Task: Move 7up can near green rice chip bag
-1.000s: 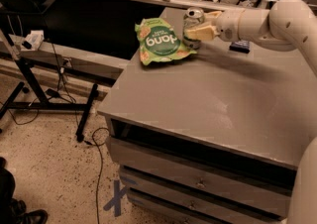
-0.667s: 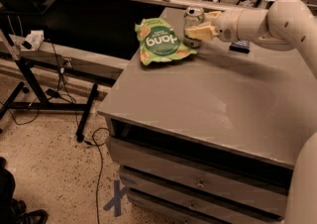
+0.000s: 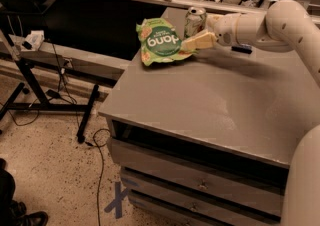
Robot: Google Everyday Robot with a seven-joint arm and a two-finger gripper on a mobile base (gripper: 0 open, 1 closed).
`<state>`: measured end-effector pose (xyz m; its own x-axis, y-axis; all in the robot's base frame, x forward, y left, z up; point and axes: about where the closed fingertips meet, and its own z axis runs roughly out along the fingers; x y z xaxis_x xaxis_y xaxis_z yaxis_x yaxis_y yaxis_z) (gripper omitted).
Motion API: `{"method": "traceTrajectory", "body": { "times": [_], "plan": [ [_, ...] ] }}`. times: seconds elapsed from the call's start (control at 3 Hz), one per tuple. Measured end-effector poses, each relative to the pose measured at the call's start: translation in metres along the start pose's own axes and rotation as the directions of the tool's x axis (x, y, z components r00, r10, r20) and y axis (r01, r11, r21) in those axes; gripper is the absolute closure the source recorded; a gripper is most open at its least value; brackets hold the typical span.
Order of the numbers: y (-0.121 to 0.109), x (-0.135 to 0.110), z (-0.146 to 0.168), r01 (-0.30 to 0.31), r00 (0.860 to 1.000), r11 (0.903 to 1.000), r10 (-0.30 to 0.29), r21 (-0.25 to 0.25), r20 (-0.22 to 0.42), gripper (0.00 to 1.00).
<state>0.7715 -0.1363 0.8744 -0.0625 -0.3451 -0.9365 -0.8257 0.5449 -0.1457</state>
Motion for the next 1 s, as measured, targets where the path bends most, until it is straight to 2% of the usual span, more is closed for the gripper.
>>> {"method": "traceTrajectory", "body": {
  "times": [0.67,1.0],
  "plan": [
    [0.005,0.004,0.003,-0.014,1.0,0.9997,0.014,-0.022,-0.003,0.0],
    [-0.008,0.005,-0.042,-0.034,0.997,0.9988,0.032,0.034,0.063,0.0]
  ]
}}
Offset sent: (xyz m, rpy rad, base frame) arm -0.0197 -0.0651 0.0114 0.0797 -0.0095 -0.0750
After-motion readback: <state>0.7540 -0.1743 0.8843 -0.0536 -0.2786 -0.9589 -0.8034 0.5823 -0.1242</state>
